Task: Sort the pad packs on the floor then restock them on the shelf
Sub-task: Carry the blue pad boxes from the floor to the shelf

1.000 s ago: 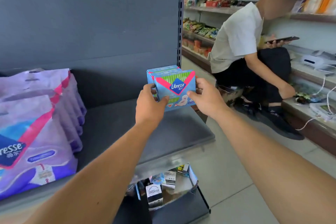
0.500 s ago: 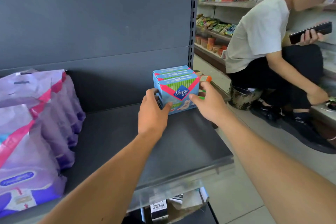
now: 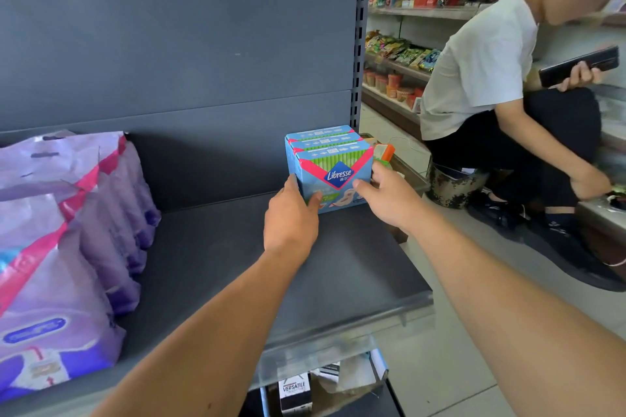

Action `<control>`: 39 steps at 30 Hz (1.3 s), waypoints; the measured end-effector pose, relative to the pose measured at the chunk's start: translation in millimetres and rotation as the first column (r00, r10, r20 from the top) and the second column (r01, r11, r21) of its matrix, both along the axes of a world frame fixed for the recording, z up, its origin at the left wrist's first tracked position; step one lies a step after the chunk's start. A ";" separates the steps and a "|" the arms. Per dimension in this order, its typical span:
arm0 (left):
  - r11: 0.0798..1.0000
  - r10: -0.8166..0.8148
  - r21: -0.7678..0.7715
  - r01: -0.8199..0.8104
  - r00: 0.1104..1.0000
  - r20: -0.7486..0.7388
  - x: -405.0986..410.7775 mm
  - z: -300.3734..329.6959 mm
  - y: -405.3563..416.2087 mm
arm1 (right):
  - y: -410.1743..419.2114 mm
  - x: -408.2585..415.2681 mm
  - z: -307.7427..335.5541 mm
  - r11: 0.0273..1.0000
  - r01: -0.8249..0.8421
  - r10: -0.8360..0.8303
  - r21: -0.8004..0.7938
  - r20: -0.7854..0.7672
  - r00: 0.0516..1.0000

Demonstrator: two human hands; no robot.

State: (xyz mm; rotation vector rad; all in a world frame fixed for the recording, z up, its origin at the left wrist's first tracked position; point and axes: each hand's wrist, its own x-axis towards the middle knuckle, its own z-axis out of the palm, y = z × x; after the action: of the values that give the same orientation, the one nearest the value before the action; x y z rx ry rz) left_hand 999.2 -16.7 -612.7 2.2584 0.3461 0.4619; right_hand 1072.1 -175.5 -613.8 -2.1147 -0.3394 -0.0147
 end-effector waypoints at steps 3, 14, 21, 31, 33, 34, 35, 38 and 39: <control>1.000 0.002 -0.012 -0.002 1.000 -0.030 -5.0 6.1 -4.0 | -4.9 -9.6 4.8 0.999 0.004 -0.003 -0.054 0.026 1.000; 0.864 -0.284 0.492 0.105 0.910 0.303 -82.1 46.4 -69.3 | -91.6 -148.1 34.4 0.810 0.266 -0.048 -0.522 0.394 0.918; 0.663 -0.656 0.529 0.529 0.751 0.071 -164.4 47.1 -170.1 | -171.7 -268.7 34.3 0.691 0.405 -0.219 -0.599 0.361 0.907; 0.279 -0.875 0.475 0.835 0.425 -0.232 -264.8 -6.0 -303.4 | -285.7 -440.6 -10.2 0.520 0.567 -0.606 -0.638 0.192 0.772; 0.192 -0.914 0.464 0.865 0.329 -0.236 -289.4 -20.5 -330.2 | -303.1 -478.6 -21.7 0.465 0.606 -0.710 -0.645 0.137 0.691; 0.141 -0.931 0.449 0.882 0.272 -0.242 -300.4 -30.9 -343.6 | -309.6 -498.0 -27.3 0.438 0.617 -0.755 -0.653 0.105 0.647; 0.092 -0.944 0.431 0.898 0.217 -0.250 -310.6 -39.6 -357.9 | -316.0 -516.6 -31.8 0.410 0.630 -0.796 -0.659 0.080 0.601; -0.041 -0.952 0.352 0.935 0.071 -0.298 -346.1 -66.9 -397.0 | -338.9 -571.7 -53.0 0.342 0.637 -0.889 -0.691 -0.017 0.458; -0.082 -0.946 0.328 0.941 0.030 -0.322 -358.0 -78.0 -409.2 | -345.9 -589.3 -61.7 0.318 0.640 -0.913 -0.700 -0.043 0.406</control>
State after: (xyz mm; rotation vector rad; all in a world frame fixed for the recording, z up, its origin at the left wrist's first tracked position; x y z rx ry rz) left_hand 641.2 -425.9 -690.7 2.2283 -1.6154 -0.3213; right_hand 482.9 -521.5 -675.5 -2.5876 1.2367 -0.0213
